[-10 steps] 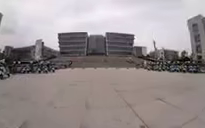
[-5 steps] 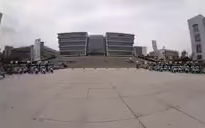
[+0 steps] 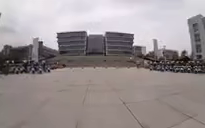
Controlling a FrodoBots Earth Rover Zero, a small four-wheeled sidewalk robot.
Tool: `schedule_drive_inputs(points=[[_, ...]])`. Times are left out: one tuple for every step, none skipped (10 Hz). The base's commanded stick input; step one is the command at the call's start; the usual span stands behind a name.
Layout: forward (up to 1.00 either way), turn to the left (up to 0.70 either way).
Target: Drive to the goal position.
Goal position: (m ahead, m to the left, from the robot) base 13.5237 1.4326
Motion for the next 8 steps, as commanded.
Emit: schedule_drive_inputs(points=[[0.70,0.01],[0.70,0.01],[0.70,0.01],[0.70,0.01],[0.70,0.01],[0.70,0.01],[0.70,0.01],[0.70,0.01]])
